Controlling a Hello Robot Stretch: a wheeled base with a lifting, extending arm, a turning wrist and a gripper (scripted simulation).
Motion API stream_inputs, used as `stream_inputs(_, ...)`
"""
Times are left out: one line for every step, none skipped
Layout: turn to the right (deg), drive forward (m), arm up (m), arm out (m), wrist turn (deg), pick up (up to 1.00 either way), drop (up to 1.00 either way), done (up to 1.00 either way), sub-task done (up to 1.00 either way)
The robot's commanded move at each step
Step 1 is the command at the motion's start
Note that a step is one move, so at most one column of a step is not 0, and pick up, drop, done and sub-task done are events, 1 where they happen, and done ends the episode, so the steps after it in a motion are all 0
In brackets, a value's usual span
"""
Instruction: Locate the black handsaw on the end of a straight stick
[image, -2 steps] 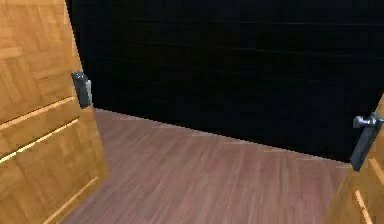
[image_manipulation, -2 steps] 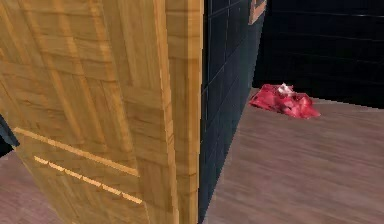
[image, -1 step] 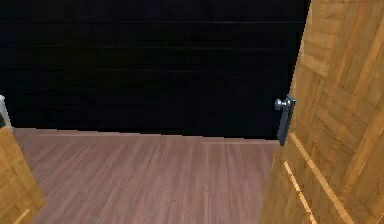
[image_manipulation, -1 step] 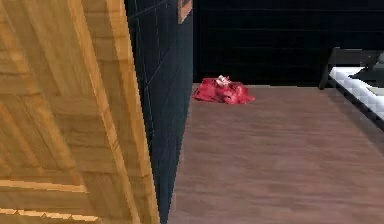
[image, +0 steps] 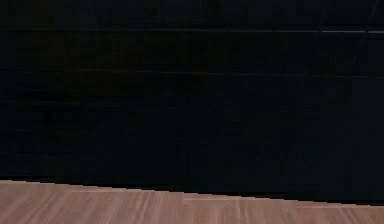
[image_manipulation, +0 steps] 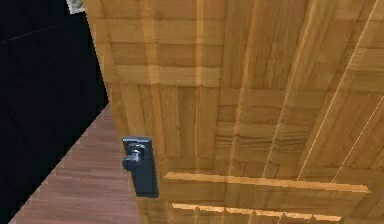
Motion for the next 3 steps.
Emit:
stream_inputs(12.0, 0.0, 0.0, 0.0, 0.0, 0.0, 0.0, 0.0, 0.0)
stream_inputs(0.0, 0.3, 0.0, 0.0, 0.0, 0.0, 0.0, 0.0, 0.0)
stream_inputs(36.0, 0.0, 0.0, 0.0, 0.0, 0.0, 0.0, 0.0, 0.0)
